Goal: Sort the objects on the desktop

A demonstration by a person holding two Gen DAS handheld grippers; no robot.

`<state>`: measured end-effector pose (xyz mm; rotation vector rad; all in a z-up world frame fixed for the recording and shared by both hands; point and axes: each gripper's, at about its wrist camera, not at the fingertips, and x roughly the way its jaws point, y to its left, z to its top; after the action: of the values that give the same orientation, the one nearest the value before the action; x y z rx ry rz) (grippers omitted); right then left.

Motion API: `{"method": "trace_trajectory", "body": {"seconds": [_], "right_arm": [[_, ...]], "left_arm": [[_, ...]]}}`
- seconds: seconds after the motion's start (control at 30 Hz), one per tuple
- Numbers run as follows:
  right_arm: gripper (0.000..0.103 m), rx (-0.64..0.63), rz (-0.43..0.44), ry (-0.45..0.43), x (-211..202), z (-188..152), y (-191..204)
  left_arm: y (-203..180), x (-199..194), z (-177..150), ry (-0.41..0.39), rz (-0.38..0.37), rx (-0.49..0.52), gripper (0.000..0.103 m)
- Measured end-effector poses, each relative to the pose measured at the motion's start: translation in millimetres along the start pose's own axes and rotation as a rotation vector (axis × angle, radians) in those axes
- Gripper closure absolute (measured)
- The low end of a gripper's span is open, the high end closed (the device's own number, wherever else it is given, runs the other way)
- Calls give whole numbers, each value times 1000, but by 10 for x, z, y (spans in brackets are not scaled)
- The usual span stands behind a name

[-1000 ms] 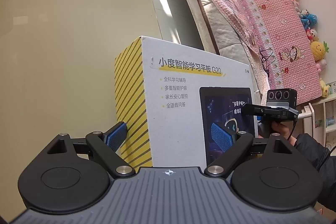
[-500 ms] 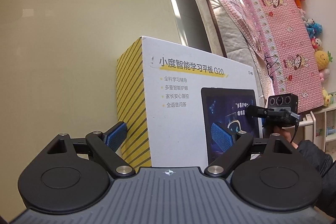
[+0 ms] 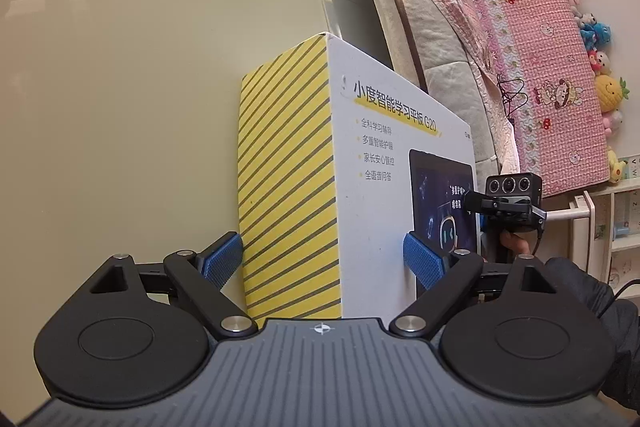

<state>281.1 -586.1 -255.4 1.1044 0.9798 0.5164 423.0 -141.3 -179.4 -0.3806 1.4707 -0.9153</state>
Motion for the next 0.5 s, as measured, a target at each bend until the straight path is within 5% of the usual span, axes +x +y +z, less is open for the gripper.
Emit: {"method": "trace_trajectory", "body": {"seconds": [0.23, 0.5], "right_arm": [[5, 16, 77, -12, 40, 41, -217], [3, 25, 68, -22, 45, 54, -237]], "left_arm": [[116, 84, 42, 19, -112, -46, 0], [62, 174, 103, 15, -113, -37, 0]]}}
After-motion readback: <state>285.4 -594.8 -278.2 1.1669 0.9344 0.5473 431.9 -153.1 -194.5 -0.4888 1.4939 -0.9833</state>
